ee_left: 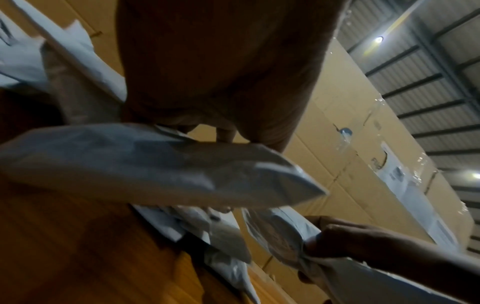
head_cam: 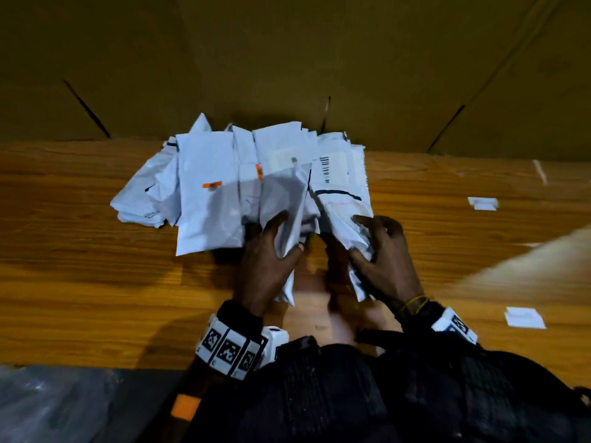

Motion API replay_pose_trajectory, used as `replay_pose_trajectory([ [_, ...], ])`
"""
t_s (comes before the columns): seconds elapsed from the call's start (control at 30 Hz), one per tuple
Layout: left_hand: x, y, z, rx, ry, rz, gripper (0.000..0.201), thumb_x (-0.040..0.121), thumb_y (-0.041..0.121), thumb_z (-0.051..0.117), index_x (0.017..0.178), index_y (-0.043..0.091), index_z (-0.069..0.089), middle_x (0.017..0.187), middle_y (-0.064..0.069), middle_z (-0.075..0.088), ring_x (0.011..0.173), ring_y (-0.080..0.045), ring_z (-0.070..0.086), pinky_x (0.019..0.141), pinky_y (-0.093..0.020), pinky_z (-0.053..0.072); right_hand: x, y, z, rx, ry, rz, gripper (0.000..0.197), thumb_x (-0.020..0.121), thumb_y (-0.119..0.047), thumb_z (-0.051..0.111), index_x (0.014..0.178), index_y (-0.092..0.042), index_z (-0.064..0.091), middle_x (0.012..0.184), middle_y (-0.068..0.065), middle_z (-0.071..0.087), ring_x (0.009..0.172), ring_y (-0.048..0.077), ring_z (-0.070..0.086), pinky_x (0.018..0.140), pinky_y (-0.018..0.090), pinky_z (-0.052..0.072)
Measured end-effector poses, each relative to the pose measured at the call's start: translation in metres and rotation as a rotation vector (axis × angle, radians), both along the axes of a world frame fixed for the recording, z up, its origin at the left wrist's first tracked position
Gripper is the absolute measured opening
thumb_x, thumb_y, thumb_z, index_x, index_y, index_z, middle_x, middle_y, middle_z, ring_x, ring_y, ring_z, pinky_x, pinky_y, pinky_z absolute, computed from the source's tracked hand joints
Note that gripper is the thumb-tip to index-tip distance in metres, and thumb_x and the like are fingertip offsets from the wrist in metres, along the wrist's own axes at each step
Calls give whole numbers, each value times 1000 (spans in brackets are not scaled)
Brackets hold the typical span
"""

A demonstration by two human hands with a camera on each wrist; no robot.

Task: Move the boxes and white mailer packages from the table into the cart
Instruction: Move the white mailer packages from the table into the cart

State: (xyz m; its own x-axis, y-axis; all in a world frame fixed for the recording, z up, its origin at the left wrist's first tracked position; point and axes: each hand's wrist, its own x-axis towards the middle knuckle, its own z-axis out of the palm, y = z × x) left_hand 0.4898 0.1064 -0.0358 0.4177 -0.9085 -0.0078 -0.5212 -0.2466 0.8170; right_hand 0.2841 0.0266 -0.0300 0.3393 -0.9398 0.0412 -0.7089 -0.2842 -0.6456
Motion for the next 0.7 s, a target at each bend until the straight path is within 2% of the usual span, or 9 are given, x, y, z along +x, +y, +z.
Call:
replay_pose_trajectory([
  [0.03, -8, 0, -2, 1, 1, -22, 67, 83, 36, 69, 144, 30, 43, 132, -10, 52, 124, -22, 46, 96, -24, 37, -7, 4, 0, 12, -8, -6, 66, 70, -45, 47, 134, -30, 51, 134, 9, 41, 120, 29, 46, 101, 39, 43],
  [0.1, -23, -2, -4, 7, 16, -69, 68, 82, 44, 66, 144, 34, 42, 136, -8, 51, 126, -21, 46, 100, -25, 37, -21, 11, 1, 24, -25, -21, 64, 71, -45, 48, 132, -28, 53, 135, 9, 40, 120, 30, 47, 98, 40, 45],
  [0.17, -41, -4, -4, 14, 55, -112, 69, 81, 50, 62, 145, 39, 39, 140, -7, 46, 130, -21, 43, 104, -29, 37, -38, 16, 2, 17, -30, -38, 55, 76, -38, 55, 130, -28, 55, 137, 9, 39, 121, 30, 47, 95, 41, 47],
  [0.27, -72, -5, 3, 42, 51, -161, 65, 88, 39, 66, 146, 38, 36, 137, -9, 41, 128, -24, 42, 95, -24, 33, -68, 22, 5, -6, -40, -79, 47, 81, -25, 65, 127, -28, 57, 141, 8, 36, 124, 28, 45, 93, 42, 48],
  [0.37, -99, -5, 9, 47, 28, -214, 65, 89, 39, 65, 146, 38, 33, 138, -9, 36, 130, -25, 40, 96, -24, 32, -97, 30, 11, -32, -61, -99, 44, 82, -23, 64, 125, -28, 57, 140, 7, 36, 122, 28, 46, 90, 38, 47],
  [0.5, -155, 7, 17, 55, 32, -284, 67, 88, 39, 66, 147, 37, 34, 140, -6, 37, 132, -20, 39, 99, -24, 31, -156, 52, 13, -37, -90, -159, 40, 82, -23, 64, 120, -30, 60, 135, 5, 39, 120, 28, 46, 90, 40, 47],
  [0.6, -204, 17, 22, 83, 40, -365, 65, 89, 38, 64, 146, 40, 33, 143, -2, 36, 132, -19, 40, 100, -26, 35, -206, 72, 13, -18, -143, -220, 34, 81, -22, 67, 113, -29, 61, 127, 3, 42, 114, 22, 50, 87, 32, 44],
  [0.7, -272, 30, 29, 108, -12, -460, 65, 90, 38, 64, 146, 40, 33, 142, -3, 36, 130, -18, 40, 96, -22, 32, -273, 100, 11, -37, -191, -316, 29, 79, -22, 69, 106, -29, 61, 119, 2, 45, 108, 16, 48, 85, 28, 41],
])
